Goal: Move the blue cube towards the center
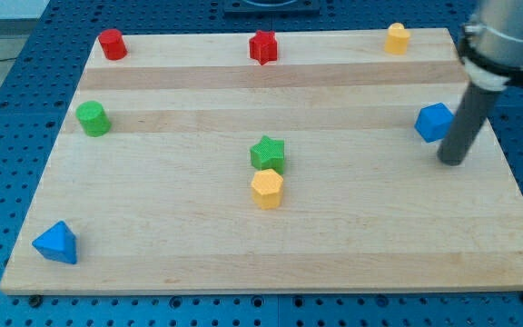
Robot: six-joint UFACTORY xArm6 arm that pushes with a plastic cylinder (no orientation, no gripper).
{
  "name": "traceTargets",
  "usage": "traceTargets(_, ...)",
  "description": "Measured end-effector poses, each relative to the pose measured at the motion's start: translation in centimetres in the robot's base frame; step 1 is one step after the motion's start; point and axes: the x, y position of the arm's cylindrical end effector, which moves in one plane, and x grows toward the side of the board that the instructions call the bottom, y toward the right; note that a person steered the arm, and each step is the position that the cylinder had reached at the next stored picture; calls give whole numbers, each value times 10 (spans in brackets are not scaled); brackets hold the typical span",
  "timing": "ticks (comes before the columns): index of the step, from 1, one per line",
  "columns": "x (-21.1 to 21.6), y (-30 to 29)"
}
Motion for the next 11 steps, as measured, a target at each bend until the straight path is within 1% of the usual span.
traceTargets(1,-35,6)
traceTargets(3,-61,-2)
traceTargets(4,-67,-26)
traceTargets(6,-97,-90)
traceTargets(8,-122,-136)
traceTargets(9,-125,-168)
traceTargets(11,-98,-195)
